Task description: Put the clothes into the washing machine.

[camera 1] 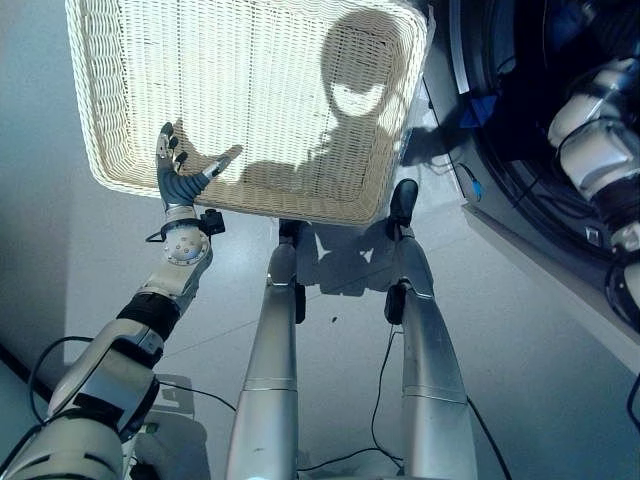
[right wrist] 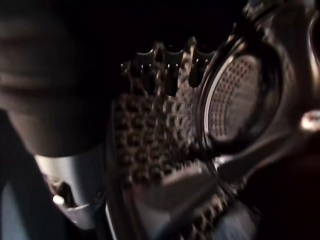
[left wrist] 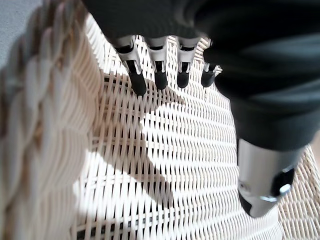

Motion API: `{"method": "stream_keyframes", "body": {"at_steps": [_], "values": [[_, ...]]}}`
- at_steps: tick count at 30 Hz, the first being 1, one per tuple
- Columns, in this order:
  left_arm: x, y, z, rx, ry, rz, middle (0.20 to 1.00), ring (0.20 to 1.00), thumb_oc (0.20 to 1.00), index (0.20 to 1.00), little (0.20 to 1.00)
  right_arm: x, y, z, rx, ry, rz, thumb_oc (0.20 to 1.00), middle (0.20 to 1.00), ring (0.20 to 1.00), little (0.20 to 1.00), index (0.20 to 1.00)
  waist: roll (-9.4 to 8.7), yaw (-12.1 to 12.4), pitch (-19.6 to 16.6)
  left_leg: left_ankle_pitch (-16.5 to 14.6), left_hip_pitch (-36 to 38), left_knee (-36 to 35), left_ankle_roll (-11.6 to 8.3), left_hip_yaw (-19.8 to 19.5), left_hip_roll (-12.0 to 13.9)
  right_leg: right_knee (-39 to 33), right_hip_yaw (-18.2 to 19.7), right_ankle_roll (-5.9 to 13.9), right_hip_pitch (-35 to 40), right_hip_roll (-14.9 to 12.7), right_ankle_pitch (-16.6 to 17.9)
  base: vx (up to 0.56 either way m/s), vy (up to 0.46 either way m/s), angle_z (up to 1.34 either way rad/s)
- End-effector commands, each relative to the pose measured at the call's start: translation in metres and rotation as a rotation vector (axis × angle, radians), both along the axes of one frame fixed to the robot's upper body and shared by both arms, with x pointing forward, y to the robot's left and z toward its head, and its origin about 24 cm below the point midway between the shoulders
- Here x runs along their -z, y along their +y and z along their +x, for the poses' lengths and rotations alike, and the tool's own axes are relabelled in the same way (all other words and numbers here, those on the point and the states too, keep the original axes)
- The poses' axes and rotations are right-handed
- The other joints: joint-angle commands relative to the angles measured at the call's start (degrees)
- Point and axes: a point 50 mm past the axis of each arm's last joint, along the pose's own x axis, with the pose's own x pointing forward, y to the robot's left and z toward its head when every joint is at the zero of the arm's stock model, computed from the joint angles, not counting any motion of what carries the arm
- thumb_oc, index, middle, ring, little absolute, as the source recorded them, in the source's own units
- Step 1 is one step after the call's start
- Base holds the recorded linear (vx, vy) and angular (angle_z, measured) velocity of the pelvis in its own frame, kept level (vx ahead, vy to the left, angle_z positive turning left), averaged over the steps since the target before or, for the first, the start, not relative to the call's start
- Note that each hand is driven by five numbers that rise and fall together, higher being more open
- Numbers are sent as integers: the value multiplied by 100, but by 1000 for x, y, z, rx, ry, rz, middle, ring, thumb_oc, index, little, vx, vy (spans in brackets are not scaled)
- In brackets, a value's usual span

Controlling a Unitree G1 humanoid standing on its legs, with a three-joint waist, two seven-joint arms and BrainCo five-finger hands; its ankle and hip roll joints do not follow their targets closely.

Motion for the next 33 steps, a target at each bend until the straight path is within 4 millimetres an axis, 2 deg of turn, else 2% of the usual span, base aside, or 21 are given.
{"method": "stream_keyframes", "body": {"at_steps": [1,3,7,8,23,30,33], "values": [[-11,-5,1,6,-64,-15,1000,1000,1000,1000,1000,-24,-14,-18,35,-55,-114,1000,1000,1000,1000,1000,209,-98,-92,214,251,-546,602,249,-605,638,-655,310,214,615,-687,0,0,0],[-12,-7,1,0,-69,-16,1000,1000,1000,1000,1000,-8,-8,-13,-8,1,-117,1000,1000,1000,1000,1000,205,-123,-92,226,257,-568,597,272,-599,644,-656,315,202,612,-679,0,0,0],[-12,-8,1,-6,-72,-20,1000,1000,1000,1000,1000,5,-5,-10,-42,38,-110,1000,1000,1000,1000,1000,207,-156,-92,231,255,-568,591,300,-594,660,-639,318,181,618,-679,0,0,0],[-13,-11,2,-8,-78,-21,1000,1000,1000,1000,1000,16,-1,-6,-71,89,-111,1000,1000,1000,1000,1000,211,-180,-92,234,254,-577,584,326,-593,664,-625,324,159,618,-672,0,0,0],[-23,-22,9,-9,-89,-19,1000,1000,1000,1000,1000,79,19,24,-154,485,-191,1000,1000,1000,1000,1000,225,-206,-92,312,193,-606,540,419,-557,725,-636,327,40,606,-625,0,0,0],[-33,-27,16,5,-92,-6,1000,1000,1000,1000,1000,100,4,38,-32,692,-208,1000,1000,1000,1000,1000,280,-128,-92,394,170,-671,530,416,-556,689,-672,332,16,577,-572,0,0,0],[-36,-28,17,11,-93,-3,1000,1000,1000,1000,1000,99,-2,42,38,741,-203,1000,1000,1000,1000,1000,312,-90,-92,420,179,-712,525,406,-569,653,-680,332,13,579,-543,0,0,0]]}}
